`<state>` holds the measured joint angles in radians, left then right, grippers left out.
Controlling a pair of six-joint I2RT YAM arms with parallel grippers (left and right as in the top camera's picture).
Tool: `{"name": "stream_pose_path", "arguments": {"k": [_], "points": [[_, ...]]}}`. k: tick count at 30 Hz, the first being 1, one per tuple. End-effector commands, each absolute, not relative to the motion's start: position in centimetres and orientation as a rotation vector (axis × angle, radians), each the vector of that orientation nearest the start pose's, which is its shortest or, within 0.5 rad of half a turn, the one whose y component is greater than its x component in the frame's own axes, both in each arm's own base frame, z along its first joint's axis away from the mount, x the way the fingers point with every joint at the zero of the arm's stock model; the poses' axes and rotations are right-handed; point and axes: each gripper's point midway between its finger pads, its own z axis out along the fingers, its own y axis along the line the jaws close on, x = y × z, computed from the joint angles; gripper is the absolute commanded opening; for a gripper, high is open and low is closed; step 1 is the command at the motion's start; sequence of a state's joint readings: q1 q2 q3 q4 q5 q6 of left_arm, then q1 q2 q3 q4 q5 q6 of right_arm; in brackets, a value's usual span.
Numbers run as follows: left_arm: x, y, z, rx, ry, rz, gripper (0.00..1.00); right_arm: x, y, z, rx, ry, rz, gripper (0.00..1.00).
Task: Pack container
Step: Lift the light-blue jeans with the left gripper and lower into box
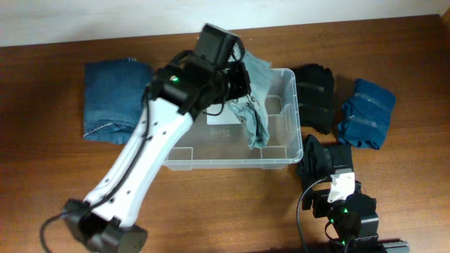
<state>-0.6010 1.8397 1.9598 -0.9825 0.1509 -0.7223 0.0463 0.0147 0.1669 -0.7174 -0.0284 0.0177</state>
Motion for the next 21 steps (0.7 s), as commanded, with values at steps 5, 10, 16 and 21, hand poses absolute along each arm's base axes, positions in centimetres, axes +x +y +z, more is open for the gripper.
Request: {"name": "stream_pose_path", "arguments": {"k": [5, 10, 16, 21], "points": [[37.1, -33.6, 24.4, -0.046, 2.652, -0.773, 0.01, 19.6, 1.3, 8.1, -0.046, 2.132, 0.067, 0.98], [36.4, -34.7, 24.9, -0.018, 2.651, -0.842, 0.01, 19.6, 1.3, 8.1, -0.046, 2.132, 0.067, 0.98], [37.0, -33.8, 24.6, -0.047, 2.642, -0.771, 0.01, 19.6, 1.3, 8.1, -0.046, 2.132, 0.067, 0.98], [37.7, -30.9, 23.3, -0.11, 2.646, -0.543, 0.01, 19.6, 1.3, 8.1, -0.046, 2.132, 0.067, 0.98]]}}
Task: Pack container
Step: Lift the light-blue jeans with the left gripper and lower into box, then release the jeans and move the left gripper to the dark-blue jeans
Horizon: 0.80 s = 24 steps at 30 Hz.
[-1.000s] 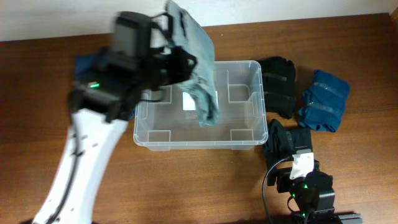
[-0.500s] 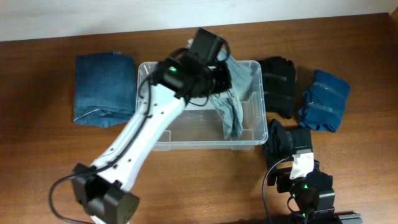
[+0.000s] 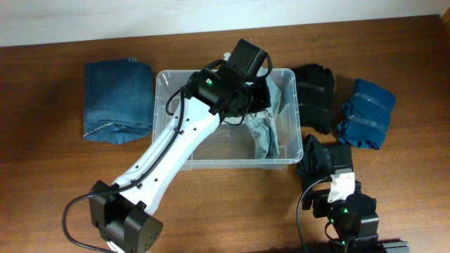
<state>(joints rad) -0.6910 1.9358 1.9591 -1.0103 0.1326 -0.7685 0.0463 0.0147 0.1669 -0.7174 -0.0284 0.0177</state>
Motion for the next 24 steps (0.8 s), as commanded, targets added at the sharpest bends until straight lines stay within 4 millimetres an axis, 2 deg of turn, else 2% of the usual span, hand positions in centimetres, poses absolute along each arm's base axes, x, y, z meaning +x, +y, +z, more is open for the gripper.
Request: {"name": "stream_pose_path", "arguments": {"k": [1, 4, 7, 8, 9, 10, 13, 14, 15, 16, 21, 24], "points": [[37.7, -30.1, 23.0, -0.12, 2.648, -0.488, 0.01, 19.6, 1.3, 8.1, -0.046, 2.132, 0.067, 0.98], [38.1, -27.6, 22.4, -0.164, 2.651, -0.338, 0.01, 19.6, 1.3, 8.1, -0.046, 2.132, 0.067, 0.98], [38.5, -25.9, 22.1, -0.136, 2.658, -0.263, 0.01, 19.6, 1.3, 8.1, -0.046, 2.132, 0.067, 0.98], [38.7, -25.4, 22.0, -0.121, 2.659, -0.243, 0.02, 19.6, 1.3, 8.1, -0.046, 2.132, 0.067, 0.98], [38.8, -25.0, 21.9, -0.111, 2.662, -0.223, 0.08, 19.6, 1.3, 8.1, -0.046, 2.132, 0.067, 0.98], [38.9, -24.6, 21.7, -0.108, 2.666, -0.204, 0.17, 19.6, 1.3, 8.1, -0.046, 2.132, 0.067, 0.98], [39.0, -23.2, 21.1, -0.115, 2.684, -0.131, 0.7, 19.6, 1.3, 8.1, -0.046, 2.132, 0.067, 0.98], [38.9, -22.6, 20.8, -0.121, 2.692, -0.097, 0.78, 19.6, 1.3, 8.1, -0.046, 2.132, 0.067, 0.98], [38.8, -22.1, 20.7, -0.126, 2.696, -0.065, 0.93, 19.6, 1.3, 8.1, -0.046, 2.132, 0.067, 0.99], [38.8, -21.5, 20.6, -0.133, 2.697, -0.026, 0.99, 19.6, 1.3, 8.1, -0.046, 2.132, 0.067, 0.98], [38.7, -17.0, 20.8, -0.216, 2.708, 0.138, 0.99, 19.6, 1.3, 8.1, -0.046, 2.132, 0.067, 0.98], [39.1, -13.4, 21.3, -0.294, 2.719, 0.181, 0.99, 19.6, 1.3, 8.1, -0.046, 2.132, 0.067, 0.98]]}}
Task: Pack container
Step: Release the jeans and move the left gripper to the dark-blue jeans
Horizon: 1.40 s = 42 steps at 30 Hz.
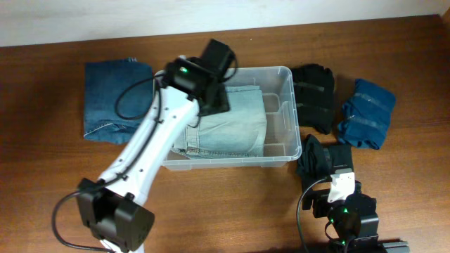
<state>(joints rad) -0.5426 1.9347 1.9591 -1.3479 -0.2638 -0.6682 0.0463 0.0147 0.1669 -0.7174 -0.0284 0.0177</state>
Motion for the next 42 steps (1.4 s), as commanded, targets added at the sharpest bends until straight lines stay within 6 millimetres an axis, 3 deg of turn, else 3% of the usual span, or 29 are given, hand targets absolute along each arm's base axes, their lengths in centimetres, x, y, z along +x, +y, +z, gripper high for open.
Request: {"name": "stream_pose_path", "arguments": {"k": [1, 2, 7, 12, 16, 19, 23, 27, 33, 38, 42], "points": [[39.4, -11.5, 21.6, -0.327, 2.717, 0.199, 0.99, 19.6, 1.3, 8.1, -0.046, 2.132, 0.067, 0.98], [39.6, -10.5, 21.7, -0.349, 2.716, 0.207, 0.99, 19.6, 1.3, 8.1, -0.046, 2.132, 0.067, 0.98], [41.2, -1.4, 22.2, -0.543, 2.694, 0.224, 0.99, 19.6, 1.3, 8.1, -0.046, 2.132, 0.067, 0.98], [42.7, 6.7, 21.4, -0.714, 2.676, -0.05, 0.99, 19.6, 1.3, 8.1, -0.046, 2.132, 0.067, 0.98], [42.9, 12.0, 19.3, -0.764, 2.672, -0.257, 0.99, 19.6, 1.3, 8.1, -0.046, 2.132, 0.067, 0.99], [42.6, 14.6, 15.8, -0.729, 2.725, -0.407, 0.99, 19.6, 1.3, 8.1, -0.046, 2.132, 0.067, 0.98], [43.3, 15.0, 11.4, -0.717, 2.691, -0.79, 1.0, 19.6, 1.3, 8.1, -0.046, 2.132, 0.067, 0.98], [43.5, 15.4, 7.2, -0.725, 2.656, -1.011, 0.99, 19.6, 1.3, 8.1, -0.046, 2.132, 0.067, 0.98], [44.3, 14.8, 2.8, -0.678, 2.635, -1.132, 1.0, 19.6, 1.3, 8.1, -0.046, 2.132, 0.067, 0.98], [45.7, 13.0, 0.8, -0.61, 2.556, -1.277, 0.99, 19.6, 1.3, 8.1, -0.046, 2.132, 0.067, 0.98], [45.9, 11.0, -2.1, -0.595, 2.589, -1.326, 0.99, 19.6, 1.3, 8.1, -0.046, 2.132, 0.067, 0.98]]}}
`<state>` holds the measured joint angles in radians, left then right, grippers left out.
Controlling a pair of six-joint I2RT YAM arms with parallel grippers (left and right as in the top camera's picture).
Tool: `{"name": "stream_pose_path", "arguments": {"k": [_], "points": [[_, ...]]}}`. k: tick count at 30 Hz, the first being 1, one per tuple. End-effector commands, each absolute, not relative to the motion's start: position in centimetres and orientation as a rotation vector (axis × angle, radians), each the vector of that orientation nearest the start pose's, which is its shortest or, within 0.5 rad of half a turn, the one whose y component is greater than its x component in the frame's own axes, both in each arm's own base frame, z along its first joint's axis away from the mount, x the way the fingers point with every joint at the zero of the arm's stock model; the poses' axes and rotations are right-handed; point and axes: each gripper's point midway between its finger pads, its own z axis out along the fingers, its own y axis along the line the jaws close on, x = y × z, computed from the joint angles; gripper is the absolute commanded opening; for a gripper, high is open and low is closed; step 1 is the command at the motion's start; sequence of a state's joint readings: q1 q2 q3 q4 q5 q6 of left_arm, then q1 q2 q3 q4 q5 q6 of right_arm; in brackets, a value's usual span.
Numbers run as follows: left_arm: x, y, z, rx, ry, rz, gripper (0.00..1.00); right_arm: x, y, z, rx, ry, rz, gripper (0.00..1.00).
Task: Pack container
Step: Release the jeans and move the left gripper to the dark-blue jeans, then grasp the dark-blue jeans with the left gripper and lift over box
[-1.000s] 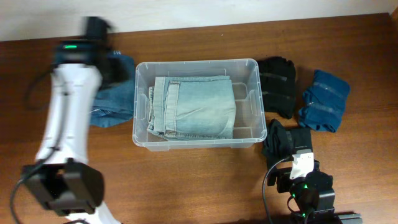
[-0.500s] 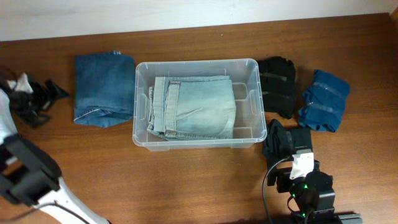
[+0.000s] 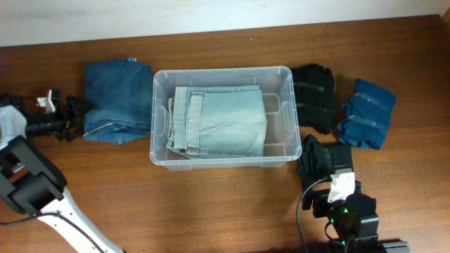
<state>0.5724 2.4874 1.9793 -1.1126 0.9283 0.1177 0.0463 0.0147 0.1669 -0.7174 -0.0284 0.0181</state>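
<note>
A clear plastic container [image 3: 290,112] stands mid-table. Folded light-blue jeans [image 3: 221,121] lie flat inside it, filling most of its floor. Left of the container lies a folded dark-blue pair of jeans [image 3: 116,98]. My left gripper [image 3: 72,118] is at the far left edge of the table, pointing at the dark jeans' left edge with its fingers spread and nothing between them. At the front right my right gripper [image 3: 316,159] is parked, a dark shape whose jaws cannot be made out.
Right of the container lie a black folded garment [image 3: 315,95] and a blue folded garment [image 3: 365,112]. The left arm's white links [image 3: 28,190] run along the table's left edge. The right arm's base [image 3: 346,211] sits at the front right.
My left arm was reaching over the container with its gripper at the light jeans. It is now withdrawn to the far left, open beside the dark jeans. The light jeans stay flat in the container.
My left gripper first held the light-blue jeans, crumpled, over the container's back right. Then they hung inside at the right end. Later they lay spread flat in the container under the gripper. Now the gripper is away from them. The right arm never moved.
</note>
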Motion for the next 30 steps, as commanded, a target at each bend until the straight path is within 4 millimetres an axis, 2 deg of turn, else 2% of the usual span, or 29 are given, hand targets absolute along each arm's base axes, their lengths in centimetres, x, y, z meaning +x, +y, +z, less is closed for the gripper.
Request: {"name": "stream_pose_path", "arguments": {"k": [1, 2, 3, 6, 7, 12, 14, 15, 18, 19, 23, 27, 30], "points": [[45.8, 10.5, -2.8, -0.596, 2.602, -1.339, 0.99, 19.6, 1.3, 8.1, -0.046, 2.132, 0.067, 0.98], [45.7, 10.0, -3.5, -0.599, 2.615, -1.354, 0.97, 19.6, 1.3, 8.1, -0.046, 2.132, 0.067, 0.98], [45.6, 9.5, -4.3, -0.603, 2.627, -1.369, 0.9, 19.6, 1.3, 8.1, -0.046, 2.132, 0.067, 0.98], [45.1, 8.8, -6.0, -0.617, 2.664, -1.379, 0.45, 19.6, 1.3, 8.1, -0.046, 2.132, 0.067, 0.98], [44.9, 8.8, -6.3, -0.621, 2.672, -1.377, 0.37, 19.6, 1.3, 8.1, -0.046, 2.132, 0.067, 0.98], [44.8, 9.2, -6.6, -0.611, 2.667, -1.373, 0.3, 19.6, 1.3, 8.1, -0.046, 2.132, 0.067, 0.98], [44.7, 9.4, -6.6, -0.588, 2.663, -1.367, 0.21, 19.6, 1.3, 8.1, -0.046, 2.132, 0.067, 0.98], [44.6, 9.5, -6.6, -0.596, 2.662, -1.37, 0.12, 19.6, 1.3, 8.1, -0.046, 2.132, 0.067, 0.98], [44.6, 9.6, -5.5, -0.632, 2.611, -1.438, 0.06, 19.6, 1.3, 8.1, -0.046, 2.132, 0.067, 0.98], [44.8, 9.6, -4.5, -0.65, 2.559, -1.495, 0.01, 19.6, 1.3, 8.1, -0.046, 2.132, 0.067, 0.98], [46.3, 10.2, 1.2, -0.657, 2.344, -1.656, 0.01, 19.6, 1.3, 8.1, -0.046, 2.132, 0.067, 0.98], [46.9, 10.3, 8.3, -0.537, 2.27, -1.645, 0.01, 19.6, 1.3, 8.1, -0.046, 2.132, 0.067, 0.98], [46.8, 9.8, 14.3, -0.439, 2.252, -1.581, 0.01, 19.6, 1.3, 8.1, -0.046, 2.132, 0.067, 0.98]]}}
